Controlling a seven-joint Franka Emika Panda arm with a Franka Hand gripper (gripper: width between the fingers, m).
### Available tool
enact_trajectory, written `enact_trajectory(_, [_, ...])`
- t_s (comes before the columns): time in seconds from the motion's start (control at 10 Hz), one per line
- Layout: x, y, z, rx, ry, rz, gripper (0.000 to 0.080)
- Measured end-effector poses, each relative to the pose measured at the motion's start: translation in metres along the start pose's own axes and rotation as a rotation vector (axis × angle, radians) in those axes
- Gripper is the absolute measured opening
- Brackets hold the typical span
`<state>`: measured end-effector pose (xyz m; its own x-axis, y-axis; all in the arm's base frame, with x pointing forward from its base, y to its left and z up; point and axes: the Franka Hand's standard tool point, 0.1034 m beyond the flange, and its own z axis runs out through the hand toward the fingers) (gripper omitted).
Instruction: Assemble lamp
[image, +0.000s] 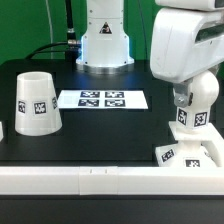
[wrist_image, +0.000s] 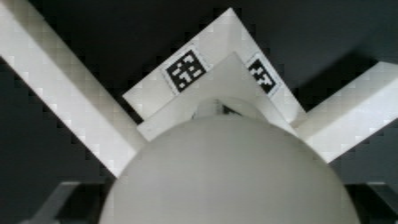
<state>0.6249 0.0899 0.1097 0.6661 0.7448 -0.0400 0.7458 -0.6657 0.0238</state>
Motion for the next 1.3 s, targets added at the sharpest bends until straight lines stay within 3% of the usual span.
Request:
enact_trajectory(0.5, [0.0001,-0.0004,0.0001,0.003,0.001,0.308,0.0578])
enact_trajectory(0.7, [0.0004,-0.0008,0.0000,0.010,0.007,0.592,0.0578])
enact_trajectory(1.3, [-0.0014,0.0003,0.0005,0.055,0.003,1.229,0.0578])
